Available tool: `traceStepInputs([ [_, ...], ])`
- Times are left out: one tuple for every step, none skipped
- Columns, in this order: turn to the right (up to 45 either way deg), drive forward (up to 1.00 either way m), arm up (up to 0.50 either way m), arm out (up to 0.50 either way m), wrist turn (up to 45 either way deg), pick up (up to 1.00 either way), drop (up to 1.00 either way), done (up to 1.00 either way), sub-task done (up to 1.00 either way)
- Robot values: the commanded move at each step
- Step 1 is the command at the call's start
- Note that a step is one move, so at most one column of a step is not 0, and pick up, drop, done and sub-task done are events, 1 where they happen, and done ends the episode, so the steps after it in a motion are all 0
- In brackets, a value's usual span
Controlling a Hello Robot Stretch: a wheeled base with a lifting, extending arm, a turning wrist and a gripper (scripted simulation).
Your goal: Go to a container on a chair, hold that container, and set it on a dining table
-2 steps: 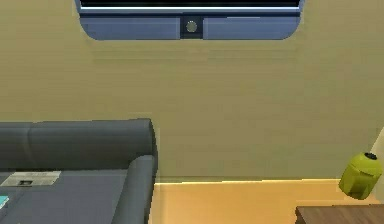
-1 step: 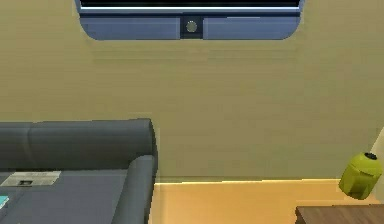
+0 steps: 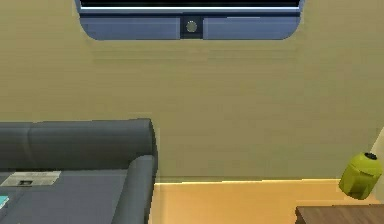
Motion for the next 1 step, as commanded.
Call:
traceStepInputs([
  [0.0,0.0,0.0,0.0,0.0,0.0,0.0,1.0,0.0],
])
